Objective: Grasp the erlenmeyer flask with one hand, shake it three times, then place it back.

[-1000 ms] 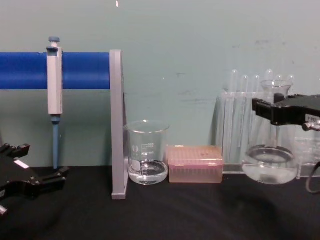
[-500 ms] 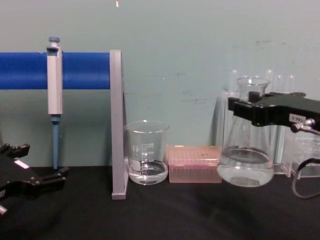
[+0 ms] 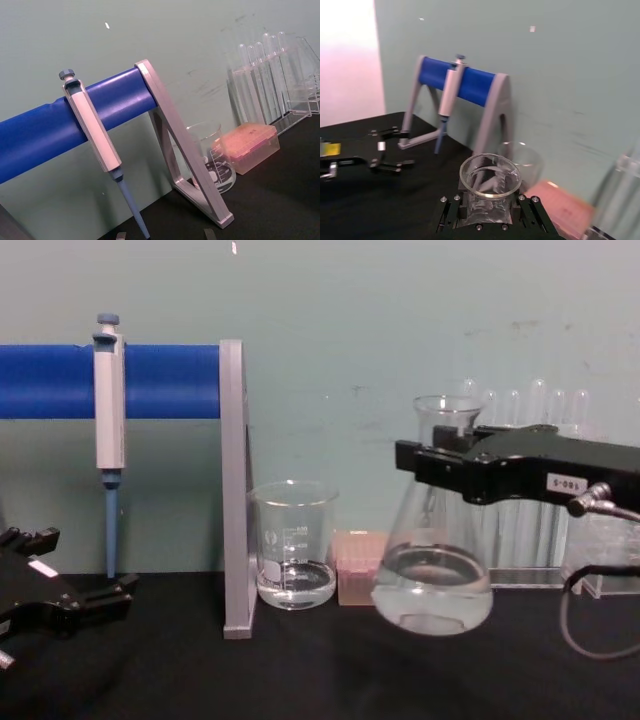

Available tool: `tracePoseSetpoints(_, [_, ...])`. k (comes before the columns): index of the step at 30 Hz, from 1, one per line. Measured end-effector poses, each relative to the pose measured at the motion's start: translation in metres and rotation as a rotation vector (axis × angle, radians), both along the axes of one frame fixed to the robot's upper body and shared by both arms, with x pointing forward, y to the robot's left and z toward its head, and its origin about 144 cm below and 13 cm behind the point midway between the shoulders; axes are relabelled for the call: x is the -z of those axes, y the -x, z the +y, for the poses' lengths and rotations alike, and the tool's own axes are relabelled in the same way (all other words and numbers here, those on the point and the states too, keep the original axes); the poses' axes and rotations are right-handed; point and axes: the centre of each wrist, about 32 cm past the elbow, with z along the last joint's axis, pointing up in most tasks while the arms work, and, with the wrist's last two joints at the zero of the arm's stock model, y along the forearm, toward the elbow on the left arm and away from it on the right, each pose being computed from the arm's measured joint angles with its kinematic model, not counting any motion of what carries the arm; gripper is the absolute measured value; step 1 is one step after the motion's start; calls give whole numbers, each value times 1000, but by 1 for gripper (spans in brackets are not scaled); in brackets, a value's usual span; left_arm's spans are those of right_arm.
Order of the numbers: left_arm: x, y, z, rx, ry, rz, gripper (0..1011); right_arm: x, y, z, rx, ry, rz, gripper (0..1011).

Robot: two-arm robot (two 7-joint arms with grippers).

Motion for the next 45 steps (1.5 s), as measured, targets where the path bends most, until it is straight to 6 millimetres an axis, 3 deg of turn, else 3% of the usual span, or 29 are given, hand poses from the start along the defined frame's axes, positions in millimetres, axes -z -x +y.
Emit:
tracePoseSetpoints(21, [0, 0, 0, 0, 0, 0, 1001, 2, -2, -1, -154, 9, -14, 457])
tracePoseSetpoints(45, [0, 0, 0, 0, 0, 0, 1001, 30, -13, 4, -159, 36, 40, 457])
